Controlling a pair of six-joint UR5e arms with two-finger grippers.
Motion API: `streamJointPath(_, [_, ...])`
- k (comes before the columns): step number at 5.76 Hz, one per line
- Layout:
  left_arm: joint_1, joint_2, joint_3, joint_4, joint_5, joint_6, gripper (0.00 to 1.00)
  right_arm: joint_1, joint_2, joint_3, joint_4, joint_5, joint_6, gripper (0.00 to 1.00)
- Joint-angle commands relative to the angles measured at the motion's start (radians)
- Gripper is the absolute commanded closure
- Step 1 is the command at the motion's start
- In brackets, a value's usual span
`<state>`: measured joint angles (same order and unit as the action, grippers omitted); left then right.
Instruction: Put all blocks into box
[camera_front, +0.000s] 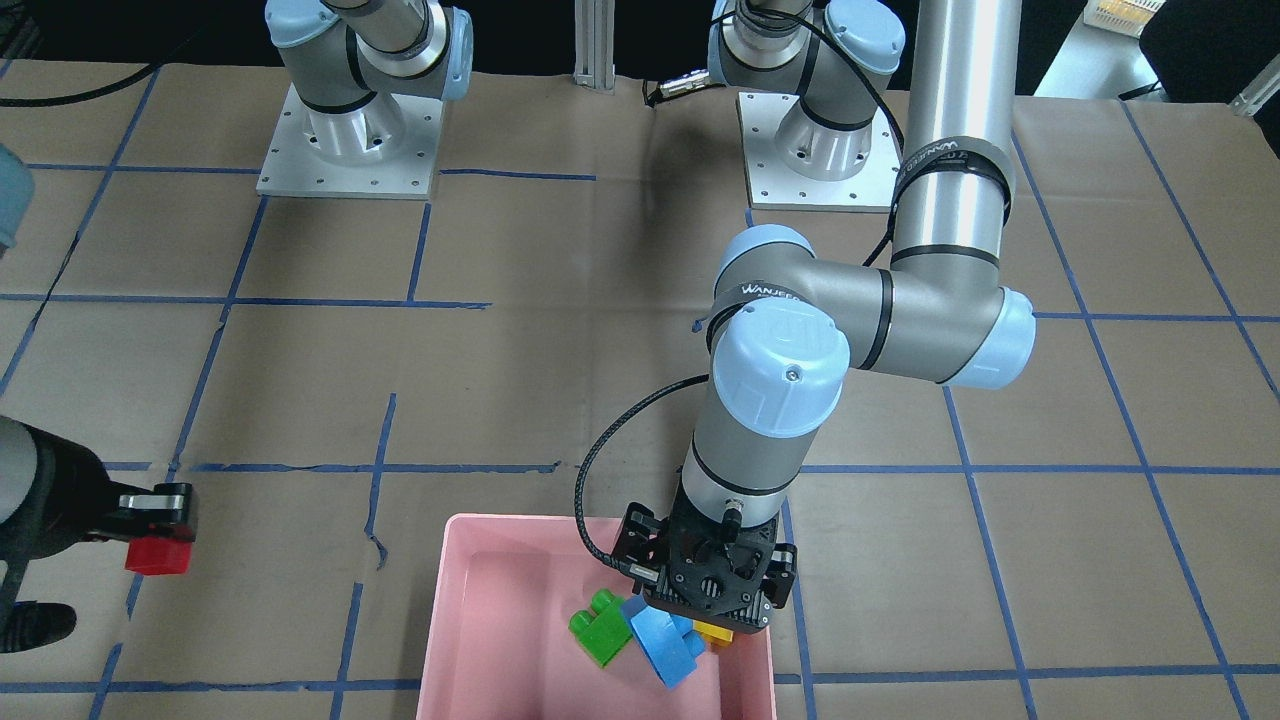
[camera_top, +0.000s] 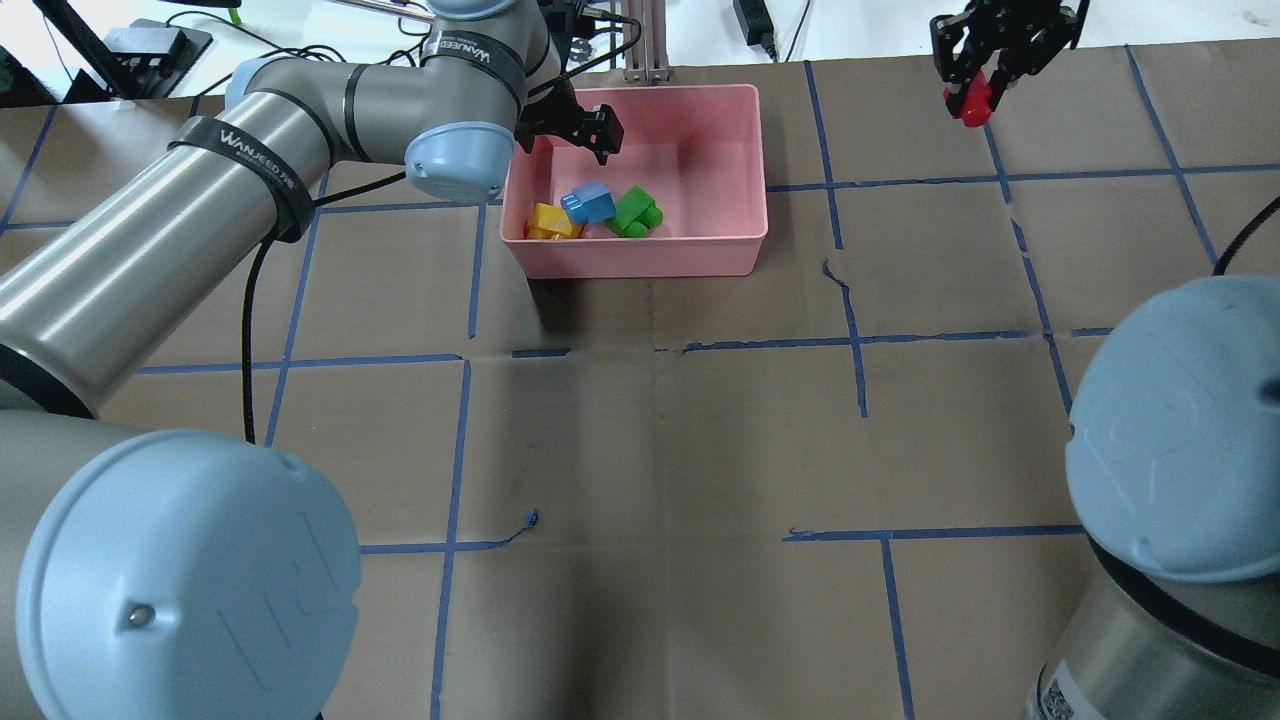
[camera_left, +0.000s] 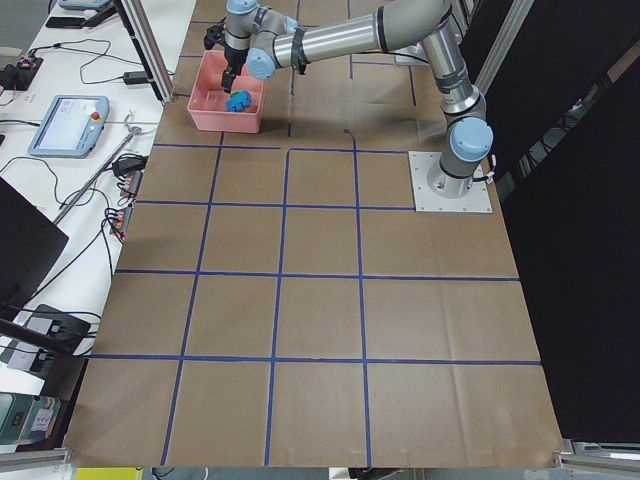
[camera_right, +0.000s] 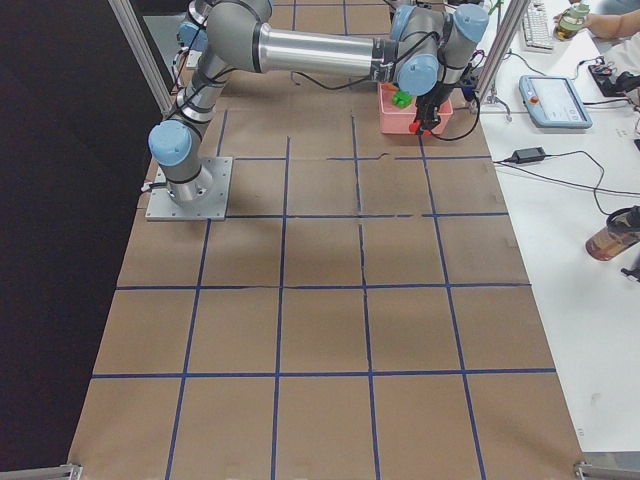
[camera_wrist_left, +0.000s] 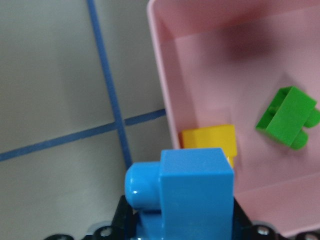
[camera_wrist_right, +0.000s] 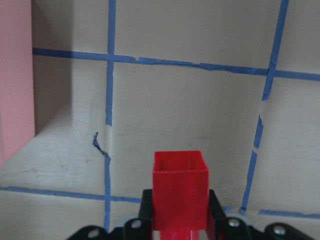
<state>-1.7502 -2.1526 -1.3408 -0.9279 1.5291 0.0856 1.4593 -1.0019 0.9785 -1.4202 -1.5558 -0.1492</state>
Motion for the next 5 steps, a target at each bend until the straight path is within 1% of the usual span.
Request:
streamJointPath(1, [0.006, 0.096, -0.017, -0.116, 0.038, 0.017, 0.0, 0.065, -0.017, -0.007, 0.023, 0.013, 0.117, 0.74])
streamJointPath(2, [0.014, 0.167, -0.021, -0.209, 0.051, 0.019, 0.0, 0.126, -0.012, -0.009, 0.012, 0.037, 0.226, 0.74])
streamJointPath(3, [0.047, 0.245, -0.023, -0.35, 0.052, 0.017, 0.0, 0.189, 0.002, -0.009, -0.044, 0.052, 0.313, 0.74])
streamJointPath(4, [0.075, 0.34, -0.046, -0.503, 0.052, 0.017, 0.0, 0.223, 0.038, -0.009, -0.109, 0.057, 0.373, 0.74])
streamJointPath(5, [0.083, 0.437, -0.087, -0.558, 0.054, 0.005, 0.0, 0.269, 0.09, -0.007, -0.188, 0.059, 0.442, 0.74])
